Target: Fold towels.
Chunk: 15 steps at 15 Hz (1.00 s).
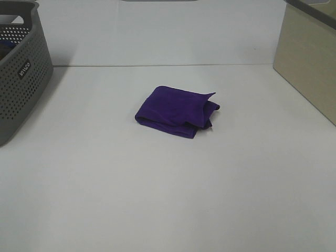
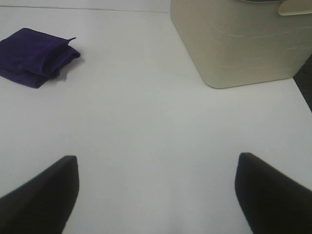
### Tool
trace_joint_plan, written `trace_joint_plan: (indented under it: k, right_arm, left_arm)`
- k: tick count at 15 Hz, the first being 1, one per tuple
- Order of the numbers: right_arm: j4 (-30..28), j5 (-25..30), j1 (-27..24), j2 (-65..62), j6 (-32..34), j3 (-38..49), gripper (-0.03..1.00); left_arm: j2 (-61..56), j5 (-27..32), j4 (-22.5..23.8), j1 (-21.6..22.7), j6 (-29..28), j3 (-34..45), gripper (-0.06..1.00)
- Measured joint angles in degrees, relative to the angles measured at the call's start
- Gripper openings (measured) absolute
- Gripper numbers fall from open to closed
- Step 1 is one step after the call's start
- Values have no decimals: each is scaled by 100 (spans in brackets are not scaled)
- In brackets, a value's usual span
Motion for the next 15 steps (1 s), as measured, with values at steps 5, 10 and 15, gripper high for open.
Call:
trace_joint_plan:
  k: [5, 10, 15]
  right_arm:
    - [6, 0, -40, 0, 0, 0, 85]
    - [6, 0, -40, 0, 0, 0, 85]
    - [6, 0, -40, 0, 0, 0, 85]
  left_arm:
    - [0, 0, -17, -74, 0, 0, 76]
    - [0, 0, -17, -74, 0, 0, 76]
    - [0, 0, -11, -74, 0, 0, 76]
